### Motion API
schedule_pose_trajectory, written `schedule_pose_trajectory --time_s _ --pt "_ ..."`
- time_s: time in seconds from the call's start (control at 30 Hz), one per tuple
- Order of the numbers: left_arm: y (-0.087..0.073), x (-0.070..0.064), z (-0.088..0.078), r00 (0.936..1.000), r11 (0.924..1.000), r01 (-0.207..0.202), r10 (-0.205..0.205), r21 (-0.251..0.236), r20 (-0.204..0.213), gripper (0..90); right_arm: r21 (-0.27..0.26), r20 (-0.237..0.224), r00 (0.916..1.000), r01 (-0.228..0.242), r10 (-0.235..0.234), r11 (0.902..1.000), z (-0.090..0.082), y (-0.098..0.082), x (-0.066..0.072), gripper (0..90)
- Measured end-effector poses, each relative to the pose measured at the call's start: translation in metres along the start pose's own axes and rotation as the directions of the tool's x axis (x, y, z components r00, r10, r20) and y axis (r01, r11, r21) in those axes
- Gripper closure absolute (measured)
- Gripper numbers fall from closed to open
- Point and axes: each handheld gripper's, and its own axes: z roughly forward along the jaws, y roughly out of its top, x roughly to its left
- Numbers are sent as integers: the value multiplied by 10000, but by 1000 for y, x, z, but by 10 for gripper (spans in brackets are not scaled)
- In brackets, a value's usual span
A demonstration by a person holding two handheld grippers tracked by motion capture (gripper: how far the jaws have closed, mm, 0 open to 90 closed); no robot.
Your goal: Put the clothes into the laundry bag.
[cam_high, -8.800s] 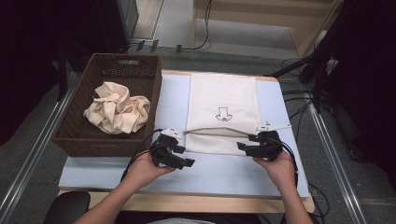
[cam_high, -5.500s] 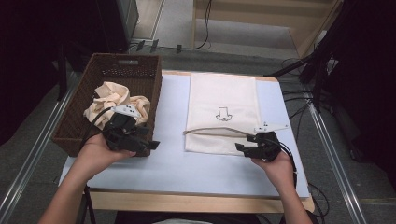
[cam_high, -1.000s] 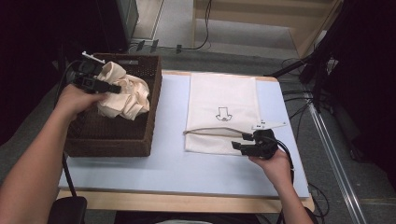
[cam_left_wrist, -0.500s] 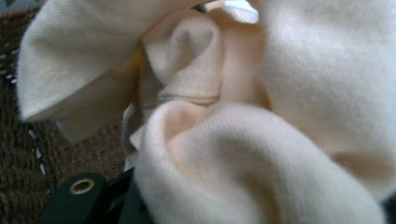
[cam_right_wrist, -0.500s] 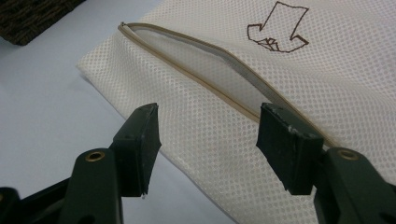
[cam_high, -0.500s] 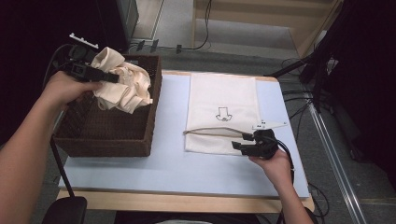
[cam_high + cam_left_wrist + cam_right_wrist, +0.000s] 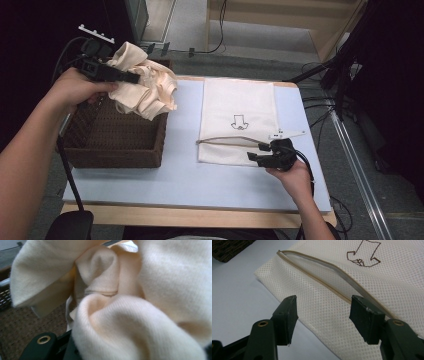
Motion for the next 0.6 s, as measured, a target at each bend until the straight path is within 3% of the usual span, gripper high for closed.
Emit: schedule_pose_trajectory --time_s 0.2,0.3,0.37,0.43,0.5,0.6 --pt "9 -19 9 9983 9993 -365 364 21 459 675 -9 15 10000 -54 54 10000 -1 0 -1 403" --pt "13 -34 15 9939 9956 -936 939 -83 582 675 -20 19 10000 -37 37 10000 -1 0 -1 403" --pt "14 -37 18 9932 9952 -979 982 -88 624 675 -12 17 10000 -36 36 10000 -1 0 -1 403" --pt "15 -47 24 9893 9941 -1087 1085 -23 981 675 -12 20 10000 -47 47 10000 -1 0 -1 403" --pt "16 -51 27 9879 9937 -1122 1113 22 1076 675 -28 26 10000 -57 57 10000 -1 0 -1 403" --pt "17 -67 35 9794 9887 -1489 1453 159 1404 675 -66 54 10000 -26 27 10000 -2 0 -2 403"
